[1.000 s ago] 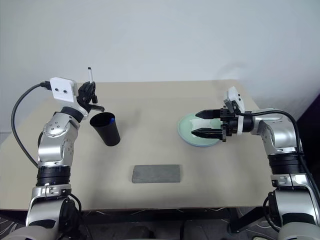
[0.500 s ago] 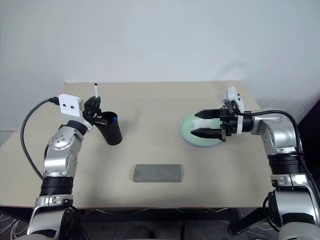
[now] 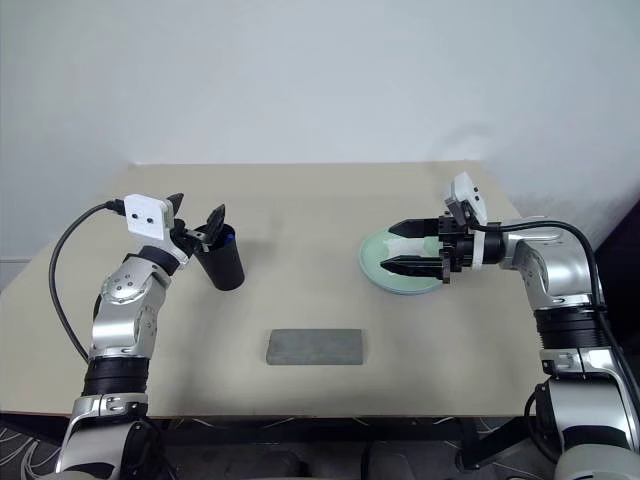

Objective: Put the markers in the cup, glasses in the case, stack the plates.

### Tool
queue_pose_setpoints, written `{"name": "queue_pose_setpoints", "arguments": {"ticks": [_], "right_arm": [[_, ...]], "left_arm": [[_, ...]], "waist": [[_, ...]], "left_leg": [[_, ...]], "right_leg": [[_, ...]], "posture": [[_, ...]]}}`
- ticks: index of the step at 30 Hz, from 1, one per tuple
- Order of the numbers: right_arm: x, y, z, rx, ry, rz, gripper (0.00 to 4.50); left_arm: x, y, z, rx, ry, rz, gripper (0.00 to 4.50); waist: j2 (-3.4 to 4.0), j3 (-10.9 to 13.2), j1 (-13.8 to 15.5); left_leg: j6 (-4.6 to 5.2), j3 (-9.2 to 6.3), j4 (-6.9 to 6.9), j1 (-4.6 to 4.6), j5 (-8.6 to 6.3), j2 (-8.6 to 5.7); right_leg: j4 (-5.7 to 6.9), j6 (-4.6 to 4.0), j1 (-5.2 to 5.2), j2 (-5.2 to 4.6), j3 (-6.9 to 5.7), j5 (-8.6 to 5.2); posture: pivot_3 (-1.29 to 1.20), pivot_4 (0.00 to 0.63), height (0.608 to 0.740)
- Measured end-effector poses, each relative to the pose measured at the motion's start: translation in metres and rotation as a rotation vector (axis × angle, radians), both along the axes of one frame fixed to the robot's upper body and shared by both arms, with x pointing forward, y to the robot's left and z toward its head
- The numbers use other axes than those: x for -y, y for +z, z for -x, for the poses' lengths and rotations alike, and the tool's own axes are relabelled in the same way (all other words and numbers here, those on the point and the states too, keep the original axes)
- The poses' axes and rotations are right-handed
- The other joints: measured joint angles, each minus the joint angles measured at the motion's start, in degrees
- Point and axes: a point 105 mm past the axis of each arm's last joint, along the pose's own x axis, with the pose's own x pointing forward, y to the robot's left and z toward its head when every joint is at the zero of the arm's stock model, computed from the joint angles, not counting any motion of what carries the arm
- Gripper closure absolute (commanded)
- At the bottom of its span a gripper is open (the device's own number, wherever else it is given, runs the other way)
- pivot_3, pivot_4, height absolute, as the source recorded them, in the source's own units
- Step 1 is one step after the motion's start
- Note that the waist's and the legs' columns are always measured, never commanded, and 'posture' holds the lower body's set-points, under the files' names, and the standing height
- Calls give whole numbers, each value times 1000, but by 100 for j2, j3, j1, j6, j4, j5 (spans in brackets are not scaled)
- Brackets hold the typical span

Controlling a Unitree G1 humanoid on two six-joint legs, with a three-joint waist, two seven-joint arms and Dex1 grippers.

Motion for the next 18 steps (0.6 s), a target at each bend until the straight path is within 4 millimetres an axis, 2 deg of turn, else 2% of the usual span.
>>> {"name": "queue_pose_setpoints", "arguments": {"ticks": [3, 9, 13, 18], "right_arm": [[-2, 2, 1, 7, 5, 4, 0], [-2, 0, 2, -3, -5, 7, 0], [-3, 0, 0, -9, -27, 7, 0], [-13, -1, -2, -14, -39, -14, 0]], "left_arm": [[-2, -1, 5, -41, -73, -17, 76], [-12, 13, 26, -146, -284, -84, 76], [-20, 8, 43, -235, -372, -110, 76], [-19, 20, 60, -264, -473, -131, 76]], "waist": [[0, 0, -8], [3, 1, -20], [2, 2, -13], [4, 3, -19]], "left_leg": [[0, 1, -2, -1, 0, 4], [-1, 8, -7, 3, -1, 16], [-5, 7, -6, 1, -3, 40], [-22, 15, -7, 2, -13, 57]], "right_leg": [[1, -1, -7, 1, -3, -1], [1, -14, -12, 2, -6, -10], [0, -15, -16, 0, -9, -11], [-2, -15, -16, -2, -8, -11]], "posture": [[0, 0, 735], [0, 0, 735], [0, 0, 735], [0, 0, 735]]}}
